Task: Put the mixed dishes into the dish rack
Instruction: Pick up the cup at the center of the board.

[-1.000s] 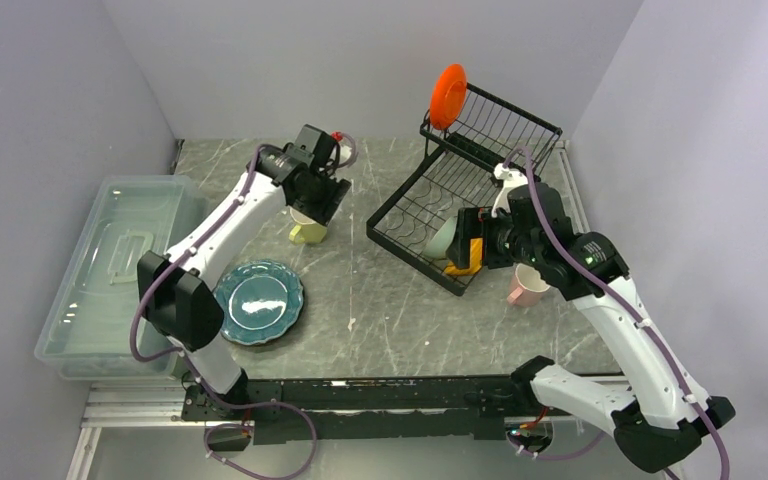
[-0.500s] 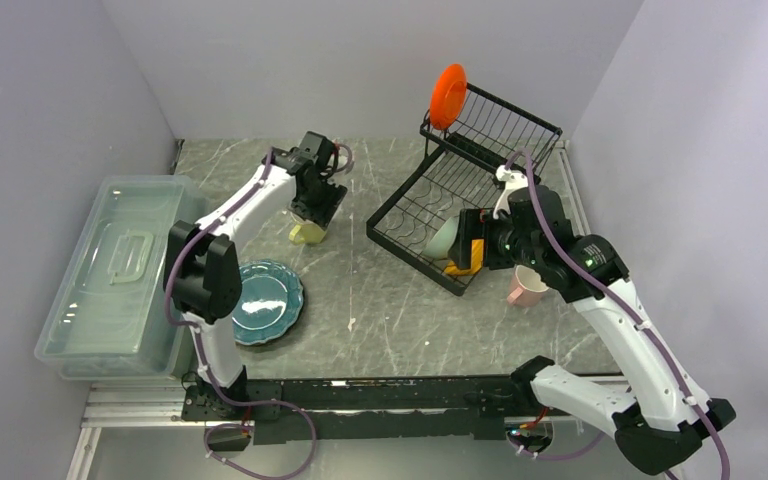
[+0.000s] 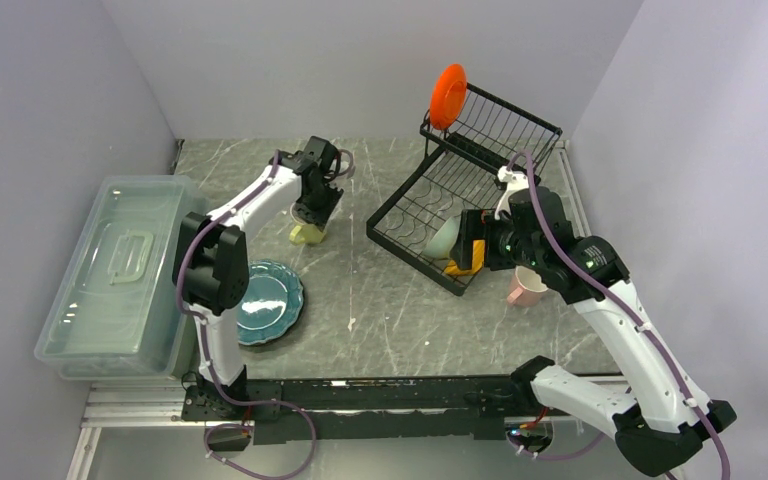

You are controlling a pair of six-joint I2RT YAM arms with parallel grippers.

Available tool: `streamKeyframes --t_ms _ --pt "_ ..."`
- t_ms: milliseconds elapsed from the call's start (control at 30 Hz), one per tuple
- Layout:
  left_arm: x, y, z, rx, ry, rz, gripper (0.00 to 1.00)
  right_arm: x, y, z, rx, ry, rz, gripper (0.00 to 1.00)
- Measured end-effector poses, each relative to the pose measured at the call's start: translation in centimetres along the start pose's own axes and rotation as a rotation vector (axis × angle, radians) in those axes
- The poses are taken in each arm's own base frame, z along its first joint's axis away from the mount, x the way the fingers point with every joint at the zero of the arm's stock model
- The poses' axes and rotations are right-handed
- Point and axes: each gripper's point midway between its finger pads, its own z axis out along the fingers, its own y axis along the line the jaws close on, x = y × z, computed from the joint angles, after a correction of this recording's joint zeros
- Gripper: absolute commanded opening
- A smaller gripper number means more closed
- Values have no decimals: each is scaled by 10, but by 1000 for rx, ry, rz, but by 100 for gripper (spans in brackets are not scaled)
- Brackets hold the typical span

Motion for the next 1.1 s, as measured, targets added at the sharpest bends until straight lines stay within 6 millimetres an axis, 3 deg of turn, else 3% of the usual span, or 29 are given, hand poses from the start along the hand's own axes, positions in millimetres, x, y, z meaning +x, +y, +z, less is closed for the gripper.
streamKeyframes --t_ms 233,667,833,1100 --pt "-2 -1 0 8 -10 1 0 4 -1 2 4 10 0 100" --pt "-4 -9 -8 54 -25 -24 0 4 3 1 -25 13 -10 100" --pt "-13 -21 -45 117 -109 -44 0 4 10 -5 -68 1 -22 100" --pt "-29 -39 -139 219 -334 -86 0 -3 25 -15 -157 -39 -28 100"
